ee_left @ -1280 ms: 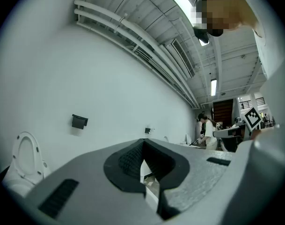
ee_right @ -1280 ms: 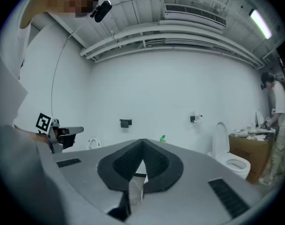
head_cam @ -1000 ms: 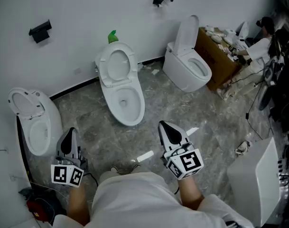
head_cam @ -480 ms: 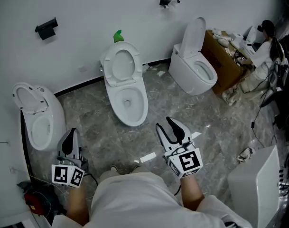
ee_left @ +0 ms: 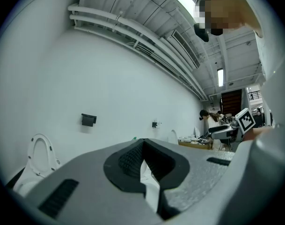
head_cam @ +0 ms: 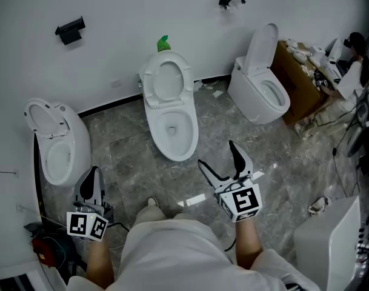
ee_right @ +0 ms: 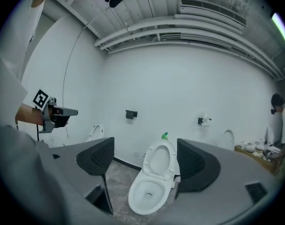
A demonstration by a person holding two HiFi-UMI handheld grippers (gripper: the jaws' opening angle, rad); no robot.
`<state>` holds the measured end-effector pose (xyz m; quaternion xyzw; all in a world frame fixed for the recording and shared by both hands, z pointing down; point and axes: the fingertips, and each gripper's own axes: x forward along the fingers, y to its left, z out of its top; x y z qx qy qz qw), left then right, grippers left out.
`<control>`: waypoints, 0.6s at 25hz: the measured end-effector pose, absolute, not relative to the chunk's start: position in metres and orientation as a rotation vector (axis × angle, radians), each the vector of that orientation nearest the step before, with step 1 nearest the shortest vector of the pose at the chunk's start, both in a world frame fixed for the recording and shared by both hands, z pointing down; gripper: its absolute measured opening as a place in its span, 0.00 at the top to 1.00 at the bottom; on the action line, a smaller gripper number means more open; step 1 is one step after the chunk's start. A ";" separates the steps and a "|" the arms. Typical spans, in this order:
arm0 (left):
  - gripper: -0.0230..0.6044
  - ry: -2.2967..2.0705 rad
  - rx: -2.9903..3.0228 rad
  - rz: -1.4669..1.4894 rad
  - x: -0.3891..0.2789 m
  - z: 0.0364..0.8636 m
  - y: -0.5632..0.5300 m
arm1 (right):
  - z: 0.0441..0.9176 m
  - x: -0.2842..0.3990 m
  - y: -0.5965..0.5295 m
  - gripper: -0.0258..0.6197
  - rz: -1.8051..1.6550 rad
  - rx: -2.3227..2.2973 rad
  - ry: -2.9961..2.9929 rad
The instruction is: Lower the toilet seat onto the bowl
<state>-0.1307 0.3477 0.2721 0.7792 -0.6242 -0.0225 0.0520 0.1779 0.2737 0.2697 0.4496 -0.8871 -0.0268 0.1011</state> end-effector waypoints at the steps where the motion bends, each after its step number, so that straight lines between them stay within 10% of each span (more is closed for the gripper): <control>1: 0.97 -1.890 2.357 -0.077 -0.131 0.278 0.344 | 0.275 0.176 0.273 0.37 -0.069 1.314 -2.605; 15: 0.97 -1.661 2.401 -0.179 -0.123 0.324 0.152 | 0.311 0.157 0.152 0.37 -0.017 1.276 -2.391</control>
